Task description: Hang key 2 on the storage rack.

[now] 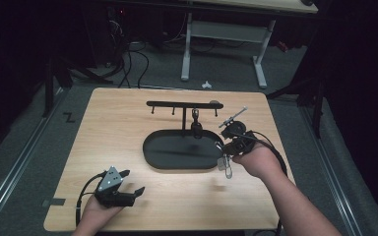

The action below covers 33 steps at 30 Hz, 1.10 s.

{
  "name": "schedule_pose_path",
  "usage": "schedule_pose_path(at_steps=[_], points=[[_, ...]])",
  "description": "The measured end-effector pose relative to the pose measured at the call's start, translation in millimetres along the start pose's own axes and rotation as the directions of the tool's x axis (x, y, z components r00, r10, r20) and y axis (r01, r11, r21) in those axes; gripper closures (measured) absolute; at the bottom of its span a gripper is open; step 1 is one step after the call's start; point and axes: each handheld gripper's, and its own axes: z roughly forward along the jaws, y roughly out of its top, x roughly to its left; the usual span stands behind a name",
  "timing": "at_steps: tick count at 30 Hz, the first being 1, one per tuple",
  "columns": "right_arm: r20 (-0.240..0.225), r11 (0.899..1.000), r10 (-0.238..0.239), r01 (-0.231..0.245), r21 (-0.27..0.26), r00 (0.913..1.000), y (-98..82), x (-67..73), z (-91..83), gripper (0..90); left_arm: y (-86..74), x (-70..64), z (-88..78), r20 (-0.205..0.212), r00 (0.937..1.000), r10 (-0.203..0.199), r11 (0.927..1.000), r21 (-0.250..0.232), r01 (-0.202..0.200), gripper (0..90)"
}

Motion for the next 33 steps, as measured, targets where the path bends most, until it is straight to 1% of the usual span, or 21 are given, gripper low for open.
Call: schedule_pose_path(at_steps=[1,3,6,11,13,14,25,29,33], points=[[0.006,1.000,-0.010,0.010,-0.005,0.9999,1.6,-1.1,-0.8,84.8,-0.4,-0.4,0.0,-0.003,1.0000,0.001,1.0000,0.003,-0.001,16.4],[0.009,1.000,-0.011,0.011,-0.009,0.9999,4.4,-1.6,-3.1,84.8,-1.0,-1.0,-1.3,-0.005,1.0000,0.007,0.9999,0.013,-0.007,16.4],[0.008,1.000,-0.012,0.012,-0.024,0.9999,8.7,-1.6,-7.1,84.8,-1.5,-1.4,-4.0,-0.009,1.0000,-0.004,1.0000,0.000,0.004,16.3],[0.018,0.999,-0.017,0.017,-0.032,0.9997,14.7,-4.9,-12.4,84.8,-1.1,-1.5,-1.8,-0.011,0.9999,0.005,1.0000,0.008,-0.005,16.4],[0.022,0.999,-0.003,0.004,-0.033,0.9998,16.8,-6.6,-14.1,84.8,-0.6,-3.1,-1.8,-0.009,0.9998,0.017,0.9998,0.006,-0.017,16.4],[0.021,0.999,-0.006,0.007,-0.038,0.9998,18.0,-8.1,-14.5,84.8,-0.6,-3.6,-2.1,-0.009,0.9998,0.017,0.9998,0.003,-0.017,16.4],[0.041,0.998,0.016,-0.014,-0.059,0.9990,36.3,-16.6,-25.6,84.8,-2.2,-1.4,-5.0,-0.012,0.9999,0.007,1.0000,-0.002,-0.007,16.4],[0.043,0.997,0.025,-0.022,-0.070,0.9988,42.3,-20.5,-27.5,84.8,-3.0,-1.3,-5.7,-0.014,0.9999,0.004,1.0000,0.002,-0.004,16.4],[0.045,0.997,0.037,-0.033,-0.069,0.9983,47.1,-24.3,-27.1,84.8,-4.0,-0.6,-7.5,-0.017,0.9999,-0.001,1.0000,0.000,0.001,16.4]])
